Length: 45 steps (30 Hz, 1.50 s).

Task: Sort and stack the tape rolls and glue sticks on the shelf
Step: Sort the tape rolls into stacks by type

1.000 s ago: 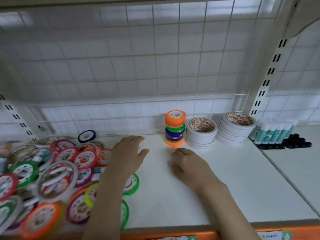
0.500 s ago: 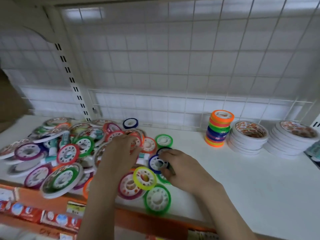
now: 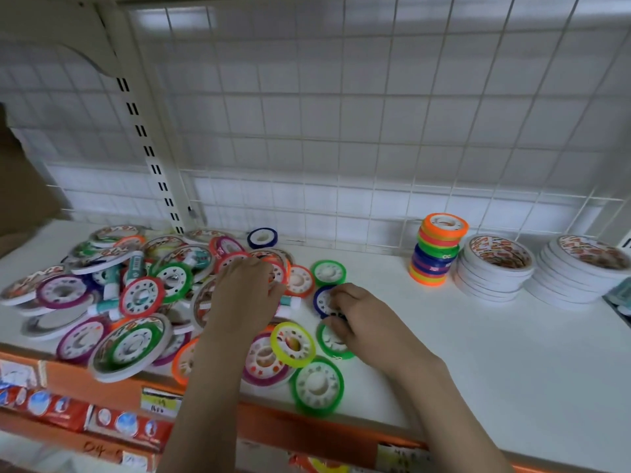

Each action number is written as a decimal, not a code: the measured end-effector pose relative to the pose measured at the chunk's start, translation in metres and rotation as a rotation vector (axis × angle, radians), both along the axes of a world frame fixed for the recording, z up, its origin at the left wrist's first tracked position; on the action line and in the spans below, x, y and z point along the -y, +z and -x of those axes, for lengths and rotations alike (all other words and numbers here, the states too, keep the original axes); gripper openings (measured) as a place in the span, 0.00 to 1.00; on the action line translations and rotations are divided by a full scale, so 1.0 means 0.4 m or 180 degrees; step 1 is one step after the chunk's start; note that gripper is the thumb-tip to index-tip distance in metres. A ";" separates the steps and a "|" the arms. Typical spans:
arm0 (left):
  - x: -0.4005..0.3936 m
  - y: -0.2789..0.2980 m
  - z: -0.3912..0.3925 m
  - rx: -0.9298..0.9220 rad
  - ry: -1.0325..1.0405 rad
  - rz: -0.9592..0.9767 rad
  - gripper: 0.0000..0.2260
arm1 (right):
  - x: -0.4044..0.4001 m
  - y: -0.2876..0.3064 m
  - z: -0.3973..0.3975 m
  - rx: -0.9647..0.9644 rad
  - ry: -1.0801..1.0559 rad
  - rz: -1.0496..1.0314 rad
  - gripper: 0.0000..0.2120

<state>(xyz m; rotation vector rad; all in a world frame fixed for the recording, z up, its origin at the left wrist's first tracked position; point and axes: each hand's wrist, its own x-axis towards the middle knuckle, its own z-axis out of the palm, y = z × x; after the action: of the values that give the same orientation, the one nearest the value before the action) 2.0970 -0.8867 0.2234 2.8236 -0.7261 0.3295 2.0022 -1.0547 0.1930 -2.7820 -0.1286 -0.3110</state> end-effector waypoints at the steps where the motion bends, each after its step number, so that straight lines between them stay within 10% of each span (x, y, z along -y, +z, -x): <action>1: 0.006 -0.005 -0.002 -0.0113 0.0043 -0.0105 0.14 | 0.006 0.001 0.004 0.0017 -0.0025 -0.0014 0.14; 20: 0.132 0.024 0.058 -0.0044 -0.0381 0.0576 0.16 | 0.251 0.125 0.055 0.1210 -0.0857 -0.0034 0.11; 36: 0.171 -0.011 0.104 -0.0186 -0.0572 0.0490 0.17 | 0.390 0.180 -0.032 0.0166 -0.1378 0.0565 0.13; 45: 0.217 -0.015 0.102 -0.0222 -0.0636 0.0521 0.17 | 0.372 0.159 0.046 0.0861 -0.1377 0.0164 0.12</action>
<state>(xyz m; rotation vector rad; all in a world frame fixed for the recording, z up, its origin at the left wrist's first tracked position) 2.0562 -0.9735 0.2176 2.5699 -0.9125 0.2435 1.9840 -1.2036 0.2567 -2.7817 0.4124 -0.7988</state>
